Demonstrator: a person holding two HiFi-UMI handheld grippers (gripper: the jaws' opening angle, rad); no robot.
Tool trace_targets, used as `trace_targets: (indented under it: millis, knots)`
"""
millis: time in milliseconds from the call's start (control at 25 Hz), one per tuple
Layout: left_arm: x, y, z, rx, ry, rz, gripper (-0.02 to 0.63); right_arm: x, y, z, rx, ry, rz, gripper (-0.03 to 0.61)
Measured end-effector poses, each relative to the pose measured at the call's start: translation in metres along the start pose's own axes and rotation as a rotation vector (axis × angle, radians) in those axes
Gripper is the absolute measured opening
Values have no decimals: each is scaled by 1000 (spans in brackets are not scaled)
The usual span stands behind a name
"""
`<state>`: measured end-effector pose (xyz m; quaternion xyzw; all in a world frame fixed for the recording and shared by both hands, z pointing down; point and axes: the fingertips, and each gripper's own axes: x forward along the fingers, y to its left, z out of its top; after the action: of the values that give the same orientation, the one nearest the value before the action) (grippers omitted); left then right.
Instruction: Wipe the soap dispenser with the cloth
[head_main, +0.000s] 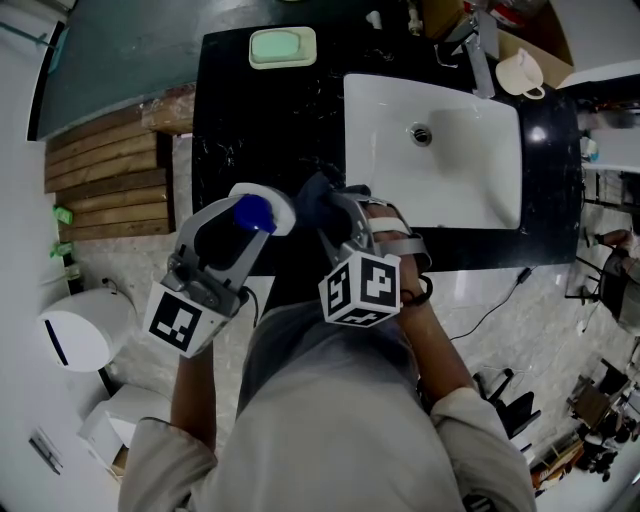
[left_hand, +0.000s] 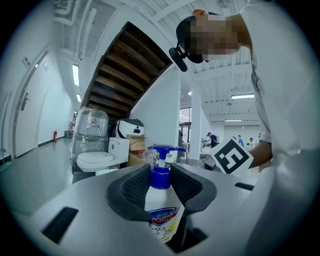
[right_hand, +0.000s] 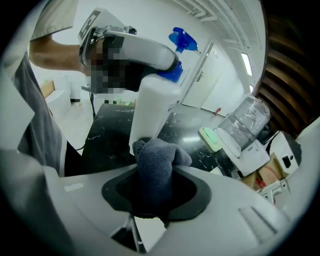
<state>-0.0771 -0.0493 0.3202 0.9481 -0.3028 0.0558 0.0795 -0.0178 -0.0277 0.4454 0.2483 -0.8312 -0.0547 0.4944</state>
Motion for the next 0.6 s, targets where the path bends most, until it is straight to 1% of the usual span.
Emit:
trace_targets:
  millis: [320, 600]
  knots:
    - [-1, 1, 0, -6, -8, -1, 124, -6, -3, 5, 60, -37, 14, 118]
    - [-1, 0, 0, -3, -9, -2, 124, -13, -10, 11, 132, -80, 24, 118]
